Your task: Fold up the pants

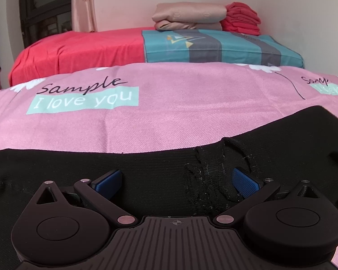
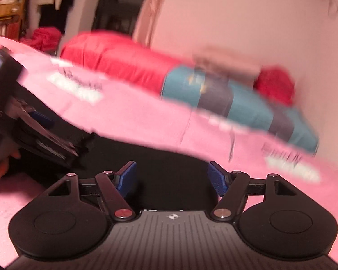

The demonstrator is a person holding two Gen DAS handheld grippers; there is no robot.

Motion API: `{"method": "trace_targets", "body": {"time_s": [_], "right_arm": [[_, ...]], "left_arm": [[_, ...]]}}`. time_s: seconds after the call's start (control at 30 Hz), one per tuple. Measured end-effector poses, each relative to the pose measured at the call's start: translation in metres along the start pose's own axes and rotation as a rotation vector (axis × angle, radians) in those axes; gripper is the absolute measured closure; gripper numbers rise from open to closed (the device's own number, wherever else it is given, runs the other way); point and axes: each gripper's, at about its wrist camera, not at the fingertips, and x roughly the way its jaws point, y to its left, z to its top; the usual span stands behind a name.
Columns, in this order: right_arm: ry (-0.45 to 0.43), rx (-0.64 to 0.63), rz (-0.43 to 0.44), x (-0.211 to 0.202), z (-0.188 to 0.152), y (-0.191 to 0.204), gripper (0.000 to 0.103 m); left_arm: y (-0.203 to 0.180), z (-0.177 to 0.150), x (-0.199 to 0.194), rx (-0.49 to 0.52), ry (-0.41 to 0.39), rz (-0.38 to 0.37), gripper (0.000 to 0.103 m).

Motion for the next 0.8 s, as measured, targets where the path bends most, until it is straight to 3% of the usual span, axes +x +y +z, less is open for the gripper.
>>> {"method": "trace_targets", "body": {"time_s": [0.07,0.17,0.27,0.33,0.43,0.53,0.57,0.6,0.63,0.7,0.8], "right_arm": [[0.065,-0.015,-0.044,0.025,-0.009,-0.004,0.027],[0.048,0.026,-0.048,0.017,-0.006,-0.005,0.025],[0.012,-0.072,-0.141,0.010,-0.004,0.010,0.027],[-0.044,-0.157,-0.150,0.005,-0.002,0.023,0.027],[-0.124,-0.267,-0.092,-0.008,0.004,0.051,0.027],[-0.165,-0.309,0.066,-0.015,0.019,0.078,0.030],[-0.157,-0.297,0.139,-0.014,0.026,0.086,0.033],[-0.135,-0.280,0.216,-0.010,0.033,0.095,0.044],[-0.098,-0.260,0.290,-0.003,0.042,0.105,0.062],[-0.030,-0.217,0.408,0.016,0.056,0.126,0.078],[0.081,-0.183,0.454,0.057,0.072,0.164,0.078]], "left_arm": [[0.007,0.001,-0.011,-0.008,-0.026,-0.036,0.000],[0.024,0.007,-0.036,-0.040,-0.097,-0.128,0.000],[0.046,0.020,-0.061,-0.093,-0.145,-0.231,0.000],[0.060,0.025,-0.070,-0.108,-0.154,-0.174,0.000],[0.089,0.022,-0.073,-0.154,-0.100,0.015,0.000],[0.133,0.004,-0.077,-0.263,-0.015,0.148,0.000],[0.147,-0.005,-0.080,-0.301,0.005,0.184,0.000],[0.159,-0.015,-0.084,-0.334,0.015,0.208,0.000],[0.169,-0.025,-0.088,-0.360,0.021,0.225,0.000],[0.184,-0.042,-0.095,-0.397,0.013,0.233,0.000],[0.188,-0.048,-0.100,-0.398,-0.013,0.227,0.000]]}}
